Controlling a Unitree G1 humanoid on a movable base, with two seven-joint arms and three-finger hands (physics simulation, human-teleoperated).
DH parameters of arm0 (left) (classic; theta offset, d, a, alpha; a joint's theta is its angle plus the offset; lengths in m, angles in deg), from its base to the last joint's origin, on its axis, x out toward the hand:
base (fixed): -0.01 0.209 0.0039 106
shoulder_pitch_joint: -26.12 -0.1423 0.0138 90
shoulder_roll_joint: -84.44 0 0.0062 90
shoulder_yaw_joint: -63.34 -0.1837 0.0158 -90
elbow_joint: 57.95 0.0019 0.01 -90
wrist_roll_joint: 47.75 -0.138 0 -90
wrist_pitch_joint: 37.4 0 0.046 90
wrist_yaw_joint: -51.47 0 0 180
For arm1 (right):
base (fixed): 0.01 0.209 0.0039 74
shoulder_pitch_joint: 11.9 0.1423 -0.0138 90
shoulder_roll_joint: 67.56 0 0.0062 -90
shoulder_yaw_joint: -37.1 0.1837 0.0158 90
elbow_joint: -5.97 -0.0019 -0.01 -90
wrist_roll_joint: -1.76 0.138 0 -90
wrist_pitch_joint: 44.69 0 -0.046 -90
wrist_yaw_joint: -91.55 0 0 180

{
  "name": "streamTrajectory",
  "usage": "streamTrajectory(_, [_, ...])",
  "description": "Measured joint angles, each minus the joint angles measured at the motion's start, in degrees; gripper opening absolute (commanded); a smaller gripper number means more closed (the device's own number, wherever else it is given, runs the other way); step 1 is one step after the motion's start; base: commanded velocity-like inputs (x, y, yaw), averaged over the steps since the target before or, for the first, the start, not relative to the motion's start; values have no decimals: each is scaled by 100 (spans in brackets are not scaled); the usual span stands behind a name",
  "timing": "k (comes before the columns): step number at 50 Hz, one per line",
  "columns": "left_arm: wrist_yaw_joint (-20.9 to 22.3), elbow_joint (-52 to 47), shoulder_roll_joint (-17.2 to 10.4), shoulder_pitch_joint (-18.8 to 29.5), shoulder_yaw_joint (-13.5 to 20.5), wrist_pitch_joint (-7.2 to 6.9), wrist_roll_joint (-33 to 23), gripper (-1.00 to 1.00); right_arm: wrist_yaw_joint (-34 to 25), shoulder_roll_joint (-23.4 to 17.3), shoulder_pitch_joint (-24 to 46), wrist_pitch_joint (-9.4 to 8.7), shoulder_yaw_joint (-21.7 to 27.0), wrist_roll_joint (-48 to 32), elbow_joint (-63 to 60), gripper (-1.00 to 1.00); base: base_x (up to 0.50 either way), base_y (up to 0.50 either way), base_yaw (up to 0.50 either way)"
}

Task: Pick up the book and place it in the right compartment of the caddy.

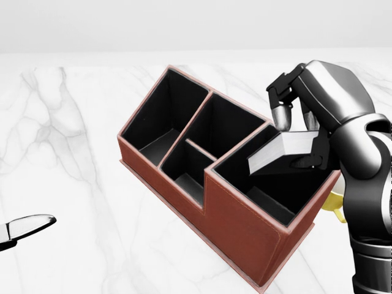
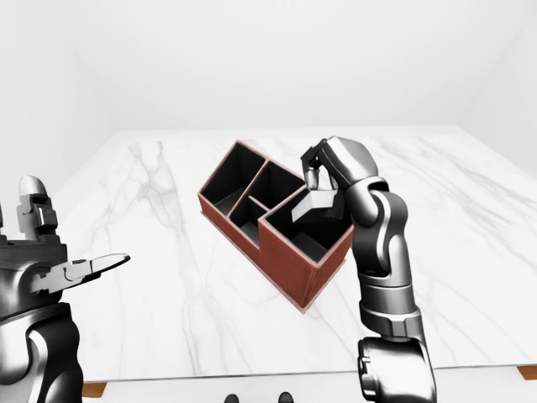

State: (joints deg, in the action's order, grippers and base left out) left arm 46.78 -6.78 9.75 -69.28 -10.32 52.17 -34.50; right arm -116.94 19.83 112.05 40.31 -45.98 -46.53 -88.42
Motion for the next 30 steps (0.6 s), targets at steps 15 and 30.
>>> streamTrajectory(15, [1, 11, -3, 3, -1, 4, 2, 100, 76, 50, -3, 0, -46, -55, 206, -100, 0, 0, 0])
streamTrajectory(30, [3, 3, -1, -2, 0, -3, 6, 100, 222, 91, 59, 0, -103, -66, 553, -100, 0, 0, 0])
